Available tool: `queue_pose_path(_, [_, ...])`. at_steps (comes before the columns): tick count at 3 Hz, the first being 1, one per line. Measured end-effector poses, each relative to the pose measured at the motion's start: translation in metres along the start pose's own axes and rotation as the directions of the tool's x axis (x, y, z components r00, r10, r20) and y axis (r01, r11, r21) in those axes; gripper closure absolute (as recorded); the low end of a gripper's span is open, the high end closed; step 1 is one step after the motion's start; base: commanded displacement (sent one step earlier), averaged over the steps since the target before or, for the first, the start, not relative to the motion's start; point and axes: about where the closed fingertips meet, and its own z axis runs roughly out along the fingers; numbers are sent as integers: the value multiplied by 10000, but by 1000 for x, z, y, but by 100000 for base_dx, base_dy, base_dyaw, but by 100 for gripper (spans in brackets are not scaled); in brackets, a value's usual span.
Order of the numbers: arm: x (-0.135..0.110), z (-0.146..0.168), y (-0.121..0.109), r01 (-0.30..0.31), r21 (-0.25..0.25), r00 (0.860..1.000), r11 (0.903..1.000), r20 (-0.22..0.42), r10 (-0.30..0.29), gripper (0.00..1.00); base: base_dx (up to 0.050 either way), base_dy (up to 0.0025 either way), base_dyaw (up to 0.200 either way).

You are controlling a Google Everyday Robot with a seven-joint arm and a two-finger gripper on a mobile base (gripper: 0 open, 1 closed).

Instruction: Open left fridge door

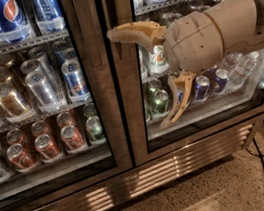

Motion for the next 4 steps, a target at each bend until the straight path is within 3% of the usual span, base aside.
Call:
queue_pose_path(1, [-8, 1, -2, 672, 385, 9825, 9970, 1716, -729, 0, 0, 0, 0])
queue_pose_path(3, [-8, 0, -3, 680, 645, 9826, 9956, 1686, -780, 0, 0, 0, 0])
queue_pose_path(4, [-9, -5, -2, 872, 1892, 9750, 9781, 1850, -1227, 0, 0, 0, 0])
